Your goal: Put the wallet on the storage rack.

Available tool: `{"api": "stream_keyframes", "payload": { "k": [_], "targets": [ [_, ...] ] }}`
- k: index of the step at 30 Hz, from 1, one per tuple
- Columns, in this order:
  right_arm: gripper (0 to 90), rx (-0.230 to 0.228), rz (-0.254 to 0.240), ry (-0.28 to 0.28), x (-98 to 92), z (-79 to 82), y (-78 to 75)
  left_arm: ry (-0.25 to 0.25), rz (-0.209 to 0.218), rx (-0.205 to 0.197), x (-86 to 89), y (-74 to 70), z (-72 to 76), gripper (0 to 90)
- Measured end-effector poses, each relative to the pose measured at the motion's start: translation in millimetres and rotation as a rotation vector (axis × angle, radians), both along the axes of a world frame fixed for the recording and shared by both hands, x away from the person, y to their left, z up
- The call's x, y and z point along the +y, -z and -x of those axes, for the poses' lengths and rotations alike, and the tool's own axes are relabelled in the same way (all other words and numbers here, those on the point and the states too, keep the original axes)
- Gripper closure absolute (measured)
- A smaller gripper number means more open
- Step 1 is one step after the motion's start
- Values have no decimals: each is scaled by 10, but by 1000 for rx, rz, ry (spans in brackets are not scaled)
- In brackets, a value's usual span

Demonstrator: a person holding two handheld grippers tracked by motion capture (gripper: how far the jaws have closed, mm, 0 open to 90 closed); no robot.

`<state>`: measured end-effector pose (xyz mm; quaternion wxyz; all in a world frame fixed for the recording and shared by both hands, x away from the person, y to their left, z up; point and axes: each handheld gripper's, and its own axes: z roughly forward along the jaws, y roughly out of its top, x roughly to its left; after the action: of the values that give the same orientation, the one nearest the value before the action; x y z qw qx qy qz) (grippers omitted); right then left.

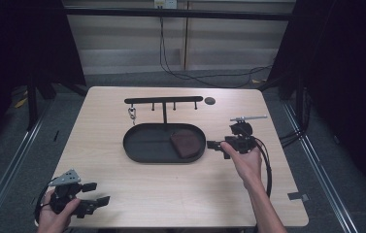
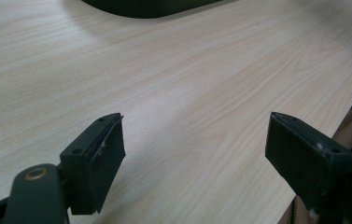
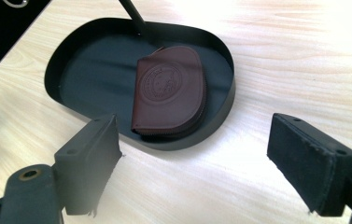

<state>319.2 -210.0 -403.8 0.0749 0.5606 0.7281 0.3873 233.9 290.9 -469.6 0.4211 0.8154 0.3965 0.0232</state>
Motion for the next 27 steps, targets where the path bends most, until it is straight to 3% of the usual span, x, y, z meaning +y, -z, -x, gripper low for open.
{"api": "stream_keyframes", "payload": {
  "k": [8, 21, 24, 27],
  "targets": [
    [186, -38, 18, -16, -53, 277, 90, -6, 31, -9, 16, -15, 13, 196],
    [203, -87, 45, 7, -265, 813, 358, -29, 31, 1, 32, -8, 0, 195],
    [200, -93, 26, 38, -355, 907, 437, -25, 20, 6, 26, -6, -6, 195],
    [201, -113, 23, 85, -426, 983, 545, -19, 38, -1, 33, -19, -9, 195]
  ]
}}
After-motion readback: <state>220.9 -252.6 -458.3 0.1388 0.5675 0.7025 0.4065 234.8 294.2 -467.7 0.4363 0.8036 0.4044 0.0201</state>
